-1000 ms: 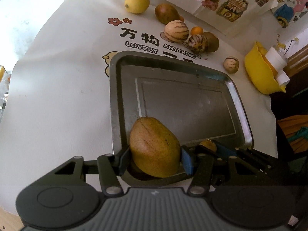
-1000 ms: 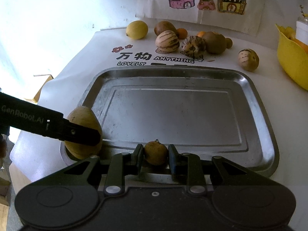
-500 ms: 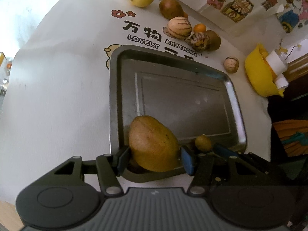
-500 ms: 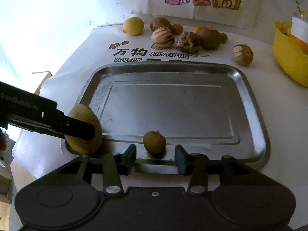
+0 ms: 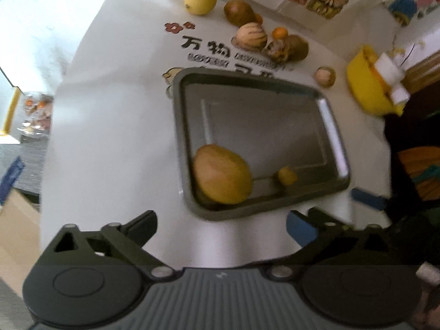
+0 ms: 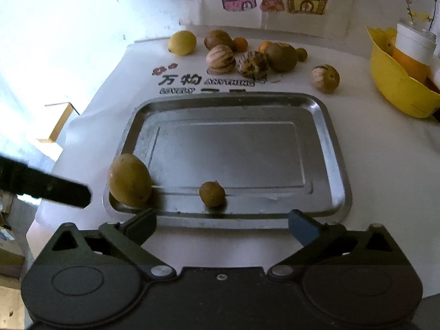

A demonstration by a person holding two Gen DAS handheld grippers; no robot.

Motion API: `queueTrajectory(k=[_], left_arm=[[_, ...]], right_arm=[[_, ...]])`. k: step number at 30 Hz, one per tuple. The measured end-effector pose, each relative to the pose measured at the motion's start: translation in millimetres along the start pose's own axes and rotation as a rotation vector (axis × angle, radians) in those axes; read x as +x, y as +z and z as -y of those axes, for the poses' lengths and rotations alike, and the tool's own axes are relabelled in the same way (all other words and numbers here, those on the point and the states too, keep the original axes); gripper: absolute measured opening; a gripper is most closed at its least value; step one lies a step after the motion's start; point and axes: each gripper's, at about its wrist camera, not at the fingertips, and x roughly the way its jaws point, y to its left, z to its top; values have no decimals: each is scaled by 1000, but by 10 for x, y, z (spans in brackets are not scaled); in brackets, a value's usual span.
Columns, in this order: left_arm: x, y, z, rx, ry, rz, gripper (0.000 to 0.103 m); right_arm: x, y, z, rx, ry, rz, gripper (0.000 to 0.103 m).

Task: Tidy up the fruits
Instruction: 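Open left gripper releasing the mango while right gripper releases the brown fruit in the tray, then lift both tools away from the tray toward the remaining fruits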

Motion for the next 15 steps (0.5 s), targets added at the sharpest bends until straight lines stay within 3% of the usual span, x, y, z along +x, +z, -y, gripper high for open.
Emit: queueTrajectory(k=[7, 15], left_arm=[[65, -95, -24, 13, 143, -96, 103], [12, -101, -125, -81, 151, -61, 103]], right_arm=[[29, 37, 151, 16, -61, -162, 102], [-204, 74, 481, 132, -108, -115, 102]])
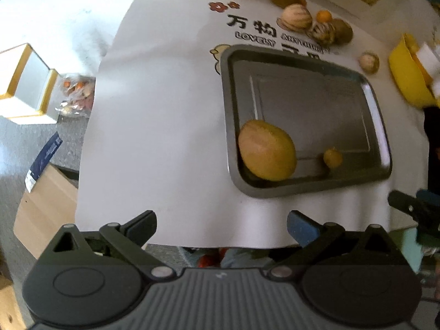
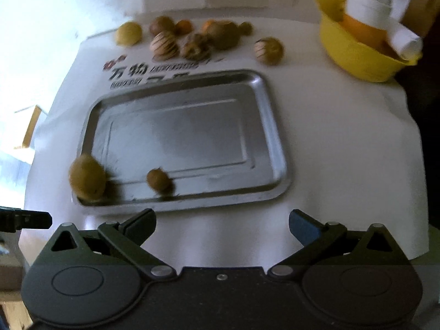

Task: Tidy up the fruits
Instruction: 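Lift both tools away from the tray toward the remaining fruits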

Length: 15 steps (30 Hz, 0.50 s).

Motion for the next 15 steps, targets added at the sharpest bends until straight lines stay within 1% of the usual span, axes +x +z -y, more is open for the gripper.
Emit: queueTrajectory(k=[2, 5, 7, 11, 15], left_arm=[[-10, 16, -19, -23, -15, 4, 103], [-23, 35, -51, -57, -19, -14, 103], [-63, 47, -68, -69, -20, -8, 103], [-140, 126, -69, -72, 9, 15, 103], [-182, 293, -18, -62, 39, 28, 103]], right_arm=[[-45, 22, 63, 7, -9, 6, 102], [-91, 94, 133, 25, -20, 10, 103], [-116, 135, 166, 34, -22, 22, 103], [-137, 265, 222, 27, -31, 62, 103], [-100, 385, 274, 33, -2, 86, 103]])
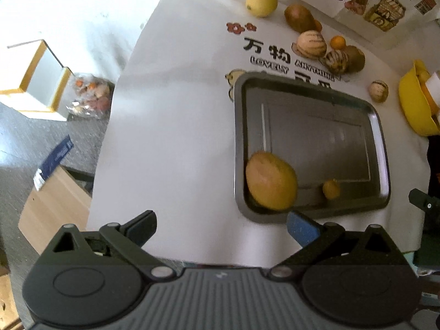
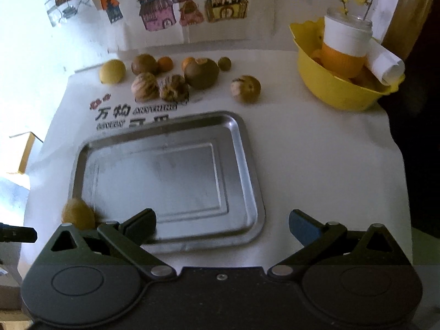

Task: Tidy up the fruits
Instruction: 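Lift both tools away from the tray toward the remaining fruits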

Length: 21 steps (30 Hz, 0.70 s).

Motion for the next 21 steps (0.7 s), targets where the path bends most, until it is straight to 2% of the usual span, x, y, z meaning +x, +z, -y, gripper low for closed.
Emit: queueTrajectory(k=[9, 15, 21], left_arm=[[4, 359, 339, 27, 28, 53, 103], [14, 556, 593, 16, -10, 96, 103], [58, 754, 863, 36, 8, 124, 103]], right_arm=[[123, 271, 29, -66, 52, 78, 103], [171, 488, 43, -126, 75, 125, 103], [239, 713, 100, -154, 86, 146, 103]])
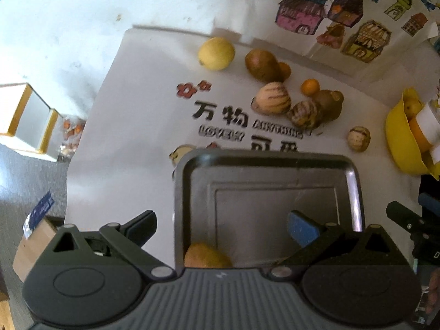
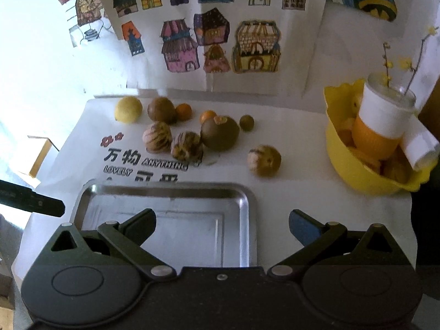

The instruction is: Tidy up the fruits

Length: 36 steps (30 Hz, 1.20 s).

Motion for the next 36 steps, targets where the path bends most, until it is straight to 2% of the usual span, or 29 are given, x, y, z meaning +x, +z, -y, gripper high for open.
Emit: queueTrajectory(k=[8, 21, 36], left_arm=[[103, 215, 302, 10, 8, 33, 103], [361, 400, 685, 9, -11, 56, 103], [723, 624, 939, -140, -96, 93, 103]], right_arm=[[160, 150, 129, -28, -3, 31, 103], [471, 185, 332, -40, -7, 47, 103], [797, 116, 467, -75, -14, 78, 102]])
